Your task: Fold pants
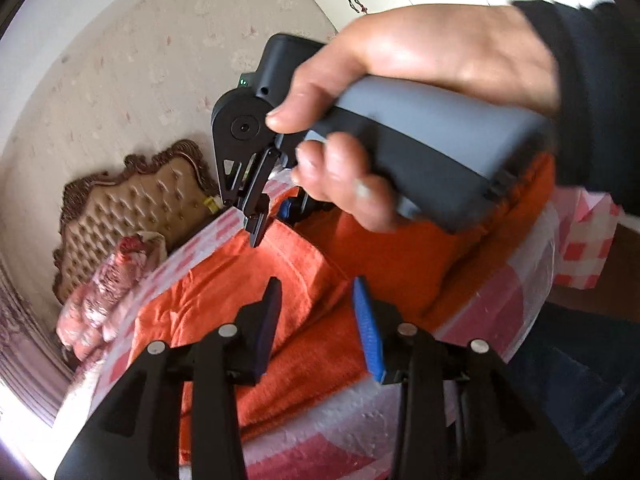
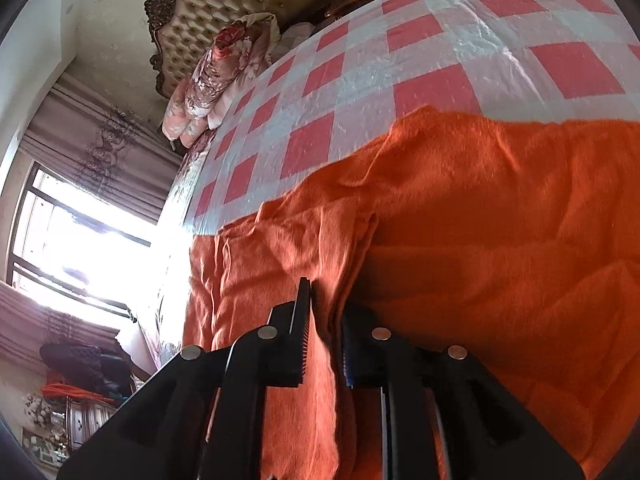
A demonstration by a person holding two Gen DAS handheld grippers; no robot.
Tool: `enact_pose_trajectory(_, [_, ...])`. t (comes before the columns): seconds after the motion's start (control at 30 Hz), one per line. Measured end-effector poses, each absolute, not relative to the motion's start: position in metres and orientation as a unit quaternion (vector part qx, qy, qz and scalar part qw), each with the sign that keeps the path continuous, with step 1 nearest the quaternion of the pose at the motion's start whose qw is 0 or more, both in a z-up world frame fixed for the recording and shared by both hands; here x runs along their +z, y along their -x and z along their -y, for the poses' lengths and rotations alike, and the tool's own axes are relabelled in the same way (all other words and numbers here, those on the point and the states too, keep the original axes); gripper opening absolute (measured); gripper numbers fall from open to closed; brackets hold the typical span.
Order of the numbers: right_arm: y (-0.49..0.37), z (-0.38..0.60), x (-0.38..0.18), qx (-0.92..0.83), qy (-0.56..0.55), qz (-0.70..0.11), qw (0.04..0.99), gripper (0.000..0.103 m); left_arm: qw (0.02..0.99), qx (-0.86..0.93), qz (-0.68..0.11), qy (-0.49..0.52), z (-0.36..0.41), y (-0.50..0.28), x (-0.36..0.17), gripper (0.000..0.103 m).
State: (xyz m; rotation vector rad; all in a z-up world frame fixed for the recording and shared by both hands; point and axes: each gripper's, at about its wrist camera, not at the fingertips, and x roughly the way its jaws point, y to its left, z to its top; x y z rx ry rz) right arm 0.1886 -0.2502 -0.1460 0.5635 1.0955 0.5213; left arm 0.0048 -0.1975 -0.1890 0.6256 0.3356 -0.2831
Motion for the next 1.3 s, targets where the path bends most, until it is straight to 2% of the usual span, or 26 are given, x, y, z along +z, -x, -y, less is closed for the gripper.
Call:
enact_pose_trajectory(0.07, [-0.19, 0.253, -0.144, 0.259, -0.279, -0.498, 0.779, 0.04, 0.928, -0.134, -0.165, -0.306, 0.196, -0.006, -0.187, 0.037])
enact_pose_trajectory(0.1, [-0.192, 0.251, -0.142, 0.261, -0.279, -0.493, 0.782, 0.053, 0.927, -0.133, -0.169, -0.306, 0.197, -0.007, -0.186, 0.037])
enact_pose_trajectory(0.13, [-0.193, 0.25, -0.139, 0.261, -0.272, -0.489, 0.787, 0.057, 0.927, -0.133, -0.172, -0.305, 0.199, -0.006, -0.186, 0.037])
enact_pose_trajectory(0.27, [-0.196, 0.246, -0.138, 0.259, -0.254, -0.487, 0.794, 0.057, 0.92, -0.124, -0.187, -0.322, 0.206, -0.007, -0.185, 0.038])
enact_pose_trajectory(0.3, [-0.195, 0.246, -0.136, 0.256, -0.251, -0.486, 0.797, 0.048, 0.917, -0.122, -0.19, -0.328, 0.209, -0.006, -0.185, 0.037])
enact_pose_trajectory(0.33, [-0.195, 0.246, -0.136, 0.25, -0.243, -0.486, 0.802, 0.026, 0.915, -0.123, -0.195, -0.33, 0.211, -0.007, -0.185, 0.032])
enact_pose_trajectory(0.37, [-0.196, 0.246, -0.136, 0.246, -0.238, -0.488, 0.803, 0.015, 0.912, -0.127, -0.205, -0.331, 0.213, -0.008, -0.187, 0.013])
enact_pose_trajectory(0.4, [-0.196, 0.248, -0.136, 0.242, -0.236, -0.487, 0.805, 0.009, 0.911, -0.125, -0.208, -0.333, 0.214, -0.007, -0.188, 0.012])
enact_pose_trajectory(0.63, [-0.175, 0.255, -0.12, 0.229, -0.211, -0.447, 0.839, 0.008, 0.915, -0.127, -0.183, -0.337, 0.214, 0.008, -0.179, 0.012])
enact_pose_trajectory(0.93, [-0.16, 0.262, -0.109, 0.214, -0.2, -0.43, 0.854, 0.008, 0.916, -0.128, -0.166, -0.343, 0.218, 0.021, -0.176, 0.012])
enact_pose_trajectory(1.03, [-0.166, 0.262, -0.117, 0.199, -0.197, -0.444, 0.851, 0.009, 0.911, -0.14, -0.184, -0.342, 0.218, 0.016, -0.185, 0.013])
enact_pose_trajectory(1.13, [-0.171, 0.257, -0.134, 0.174, -0.164, -0.468, 0.851, 0.009, 0.914, -0.159, -0.194, -0.318, 0.211, 0.015, -0.183, 0.019])
enact_pose_trajectory(1.17, [-0.168, 0.258, -0.133, 0.165, -0.16, -0.46, 0.858, 0.01, 0.918, -0.172, -0.191, -0.301, 0.205, 0.018, -0.177, 0.035])
enact_pose_trajectory(1.2, [-0.164, 0.26, -0.131, 0.148, -0.154, -0.453, 0.865, 0.018, 0.924, -0.176, -0.19, -0.282, 0.197, 0.02, -0.171, 0.055])
enact_pose_trajectory(1.23, [-0.159, 0.261, -0.126, 0.124, -0.141, -0.446, 0.875, 0.03, 0.931, -0.177, -0.19, -0.258, 0.187, 0.022, -0.165, 0.059])
enact_pose_trajectory(1.3, [-0.139, 0.265, -0.11, 0.061, -0.106, -0.416, 0.901, 0.037, 0.949, -0.161, -0.195, -0.188, 0.149, 0.028, -0.147, 0.059])
